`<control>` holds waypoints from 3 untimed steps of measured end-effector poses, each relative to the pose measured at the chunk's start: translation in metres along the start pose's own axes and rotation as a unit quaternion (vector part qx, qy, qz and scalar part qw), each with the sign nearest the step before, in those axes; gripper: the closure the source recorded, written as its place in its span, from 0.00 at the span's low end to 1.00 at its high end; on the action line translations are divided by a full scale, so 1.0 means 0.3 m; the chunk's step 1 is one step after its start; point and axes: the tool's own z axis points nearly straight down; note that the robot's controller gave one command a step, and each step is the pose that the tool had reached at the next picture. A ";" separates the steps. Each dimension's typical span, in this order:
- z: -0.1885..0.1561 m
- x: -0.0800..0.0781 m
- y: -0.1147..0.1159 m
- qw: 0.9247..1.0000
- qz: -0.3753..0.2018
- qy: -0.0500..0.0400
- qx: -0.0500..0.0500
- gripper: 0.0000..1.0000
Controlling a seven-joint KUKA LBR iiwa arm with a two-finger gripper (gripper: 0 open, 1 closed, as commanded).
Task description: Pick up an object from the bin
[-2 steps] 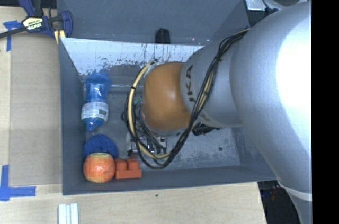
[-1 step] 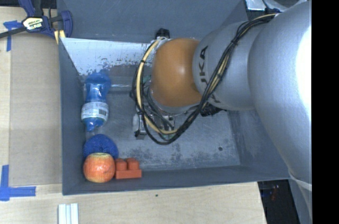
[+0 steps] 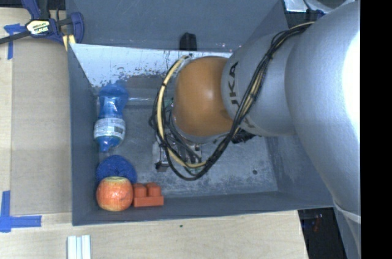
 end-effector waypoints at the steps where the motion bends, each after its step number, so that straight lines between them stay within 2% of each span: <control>1: -0.050 0.037 0.034 1.000 -0.004 -0.003 0.000 1.00; 2: 0.040 0.045 0.040 1.000 -0.004 0.001 0.000 1.00; 3: 0.060 0.066 0.027 1.000 -0.011 0.000 0.001 1.00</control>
Offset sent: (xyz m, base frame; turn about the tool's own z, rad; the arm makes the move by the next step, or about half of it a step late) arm -0.0150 0.0130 -0.0225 -0.0058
